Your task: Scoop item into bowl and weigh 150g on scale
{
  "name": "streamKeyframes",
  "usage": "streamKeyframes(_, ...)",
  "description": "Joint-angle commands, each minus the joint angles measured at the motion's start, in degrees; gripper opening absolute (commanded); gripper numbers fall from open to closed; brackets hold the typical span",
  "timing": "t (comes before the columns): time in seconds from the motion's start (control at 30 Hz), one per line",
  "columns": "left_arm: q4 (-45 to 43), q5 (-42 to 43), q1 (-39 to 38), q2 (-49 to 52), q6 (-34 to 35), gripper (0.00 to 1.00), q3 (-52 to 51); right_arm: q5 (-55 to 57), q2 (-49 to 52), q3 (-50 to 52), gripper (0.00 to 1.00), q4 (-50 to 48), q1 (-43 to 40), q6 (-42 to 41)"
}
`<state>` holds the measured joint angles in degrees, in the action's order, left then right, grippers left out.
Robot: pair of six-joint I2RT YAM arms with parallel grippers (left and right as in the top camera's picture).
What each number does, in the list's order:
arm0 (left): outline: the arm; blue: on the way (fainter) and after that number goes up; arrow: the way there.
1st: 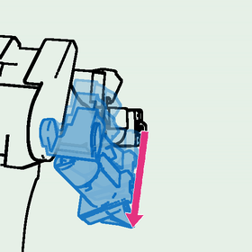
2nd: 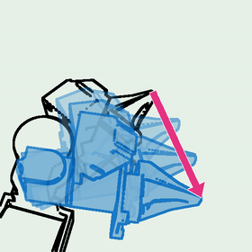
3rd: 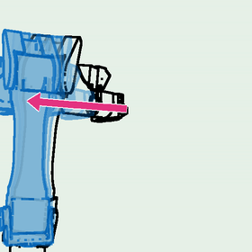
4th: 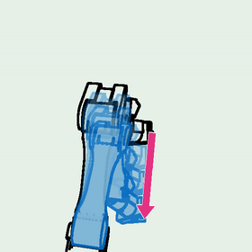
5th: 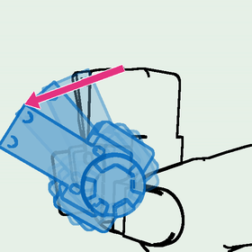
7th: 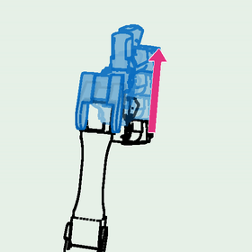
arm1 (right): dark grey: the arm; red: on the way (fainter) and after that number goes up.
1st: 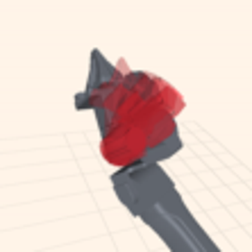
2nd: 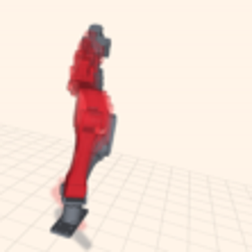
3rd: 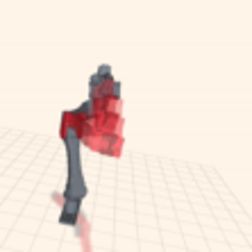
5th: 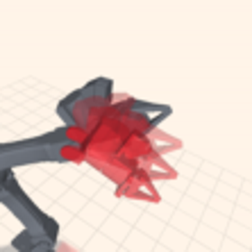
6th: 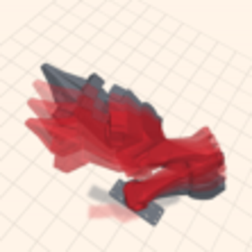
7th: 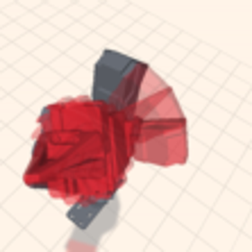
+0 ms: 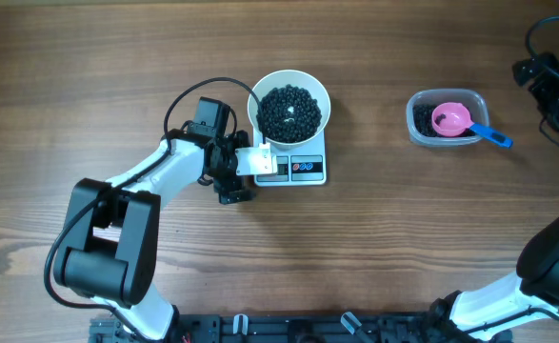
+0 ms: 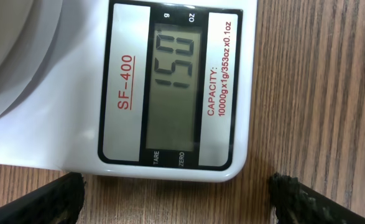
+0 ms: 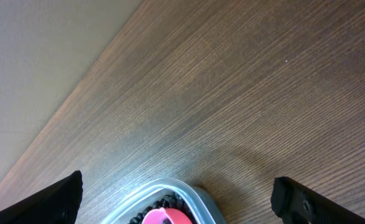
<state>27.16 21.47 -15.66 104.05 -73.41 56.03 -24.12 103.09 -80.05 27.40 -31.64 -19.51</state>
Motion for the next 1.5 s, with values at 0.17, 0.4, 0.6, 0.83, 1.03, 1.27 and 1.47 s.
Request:
streamKeyframes(0.17, -0.17, -0.35, -0.09, 0.87, -0.74, 1.00, -0.55, 0.63, 0.66, -0.07, 1.00, 0.07, 0.09, -0.61)
streamKeyframes(0.4, -0.17, -0.35, -0.09, 0.85, -0.74, 1.00, -0.55, 0.63, 0.66, -0.09, 1.00, 0.07, 0.09, -0.61)
streamKeyframes(0.6, -0.17, -0.35, -0.09, 0.87, -0.74, 1.00, -0.55, 0.63, 0.66, -0.09, 1.00, 0.07, 0.09, -0.61)
streamKeyframes(0.83, -0.17, -0.35, -0.11, 0.85, -0.74, 1.00, -0.55, 0.63, 0.66, -0.07, 1.00, 0.07, 0.09, -0.61)
streamKeyframes(1.03, -0.17, -0.35, -0.09, 0.85, -0.74, 1.00, -0.55, 0.63, 0.66, -0.07, 1.00, 0.07, 0.09, -0.61)
streamKeyframes(1.27, -0.17, -0.35, -0.09, 0.85, -0.74, 1.00, -0.55, 0.63, 0.66, -0.07, 1.00, 0.04, 0.09, -0.63)
streamKeyframes(1.47, -0.17, -0.35, -0.09, 0.85, -0.74, 1.00, -0.55, 0.66, -0.24, -0.09, 1.00, 0.11, 0.55, -0.59)
